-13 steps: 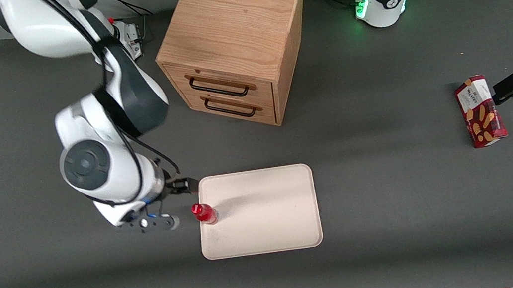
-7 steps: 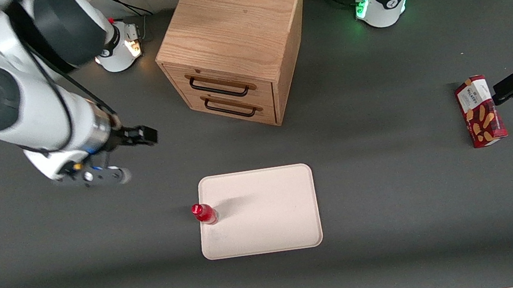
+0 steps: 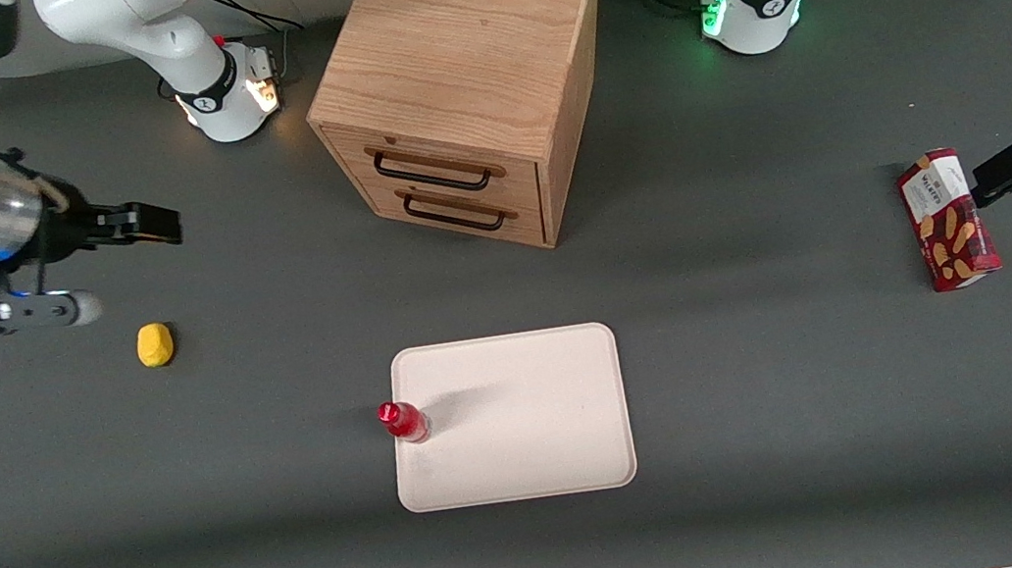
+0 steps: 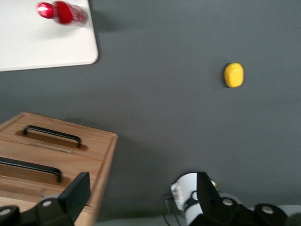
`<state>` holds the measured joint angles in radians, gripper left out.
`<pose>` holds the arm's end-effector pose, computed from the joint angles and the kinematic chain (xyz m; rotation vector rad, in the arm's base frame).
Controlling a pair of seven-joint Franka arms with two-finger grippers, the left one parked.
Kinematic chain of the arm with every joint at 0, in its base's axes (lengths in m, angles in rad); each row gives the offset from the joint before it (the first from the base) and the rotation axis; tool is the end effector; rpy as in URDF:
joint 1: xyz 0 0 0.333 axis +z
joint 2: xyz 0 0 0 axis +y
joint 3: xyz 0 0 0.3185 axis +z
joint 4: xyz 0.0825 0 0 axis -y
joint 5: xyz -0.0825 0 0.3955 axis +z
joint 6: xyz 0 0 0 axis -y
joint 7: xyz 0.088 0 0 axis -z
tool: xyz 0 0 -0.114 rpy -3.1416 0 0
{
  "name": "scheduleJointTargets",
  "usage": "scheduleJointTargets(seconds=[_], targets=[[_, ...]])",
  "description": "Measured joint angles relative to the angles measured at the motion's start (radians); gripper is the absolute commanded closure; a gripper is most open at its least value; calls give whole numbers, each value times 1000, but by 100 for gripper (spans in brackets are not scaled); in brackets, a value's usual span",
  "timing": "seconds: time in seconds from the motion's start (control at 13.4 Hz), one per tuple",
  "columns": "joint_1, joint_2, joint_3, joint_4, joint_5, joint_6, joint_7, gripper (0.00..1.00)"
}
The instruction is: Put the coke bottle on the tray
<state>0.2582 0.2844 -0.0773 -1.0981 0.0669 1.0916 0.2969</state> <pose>0.5800 0.1243 0.6367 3.0768 -0.1446 -0.4527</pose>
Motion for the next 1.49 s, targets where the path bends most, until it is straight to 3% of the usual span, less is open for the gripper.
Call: scheduleJointTargets(seconds=[0.22,0.45,0.97,1.49], targets=[[-118,-68,11,-94,-29,51,-177,0],[-222,-131,12,-234,-30,207,-327,0],[-260,-232,12,-439,-33,510,-411,0],[-266,-233,15,-450,-59,543,-419,0]])
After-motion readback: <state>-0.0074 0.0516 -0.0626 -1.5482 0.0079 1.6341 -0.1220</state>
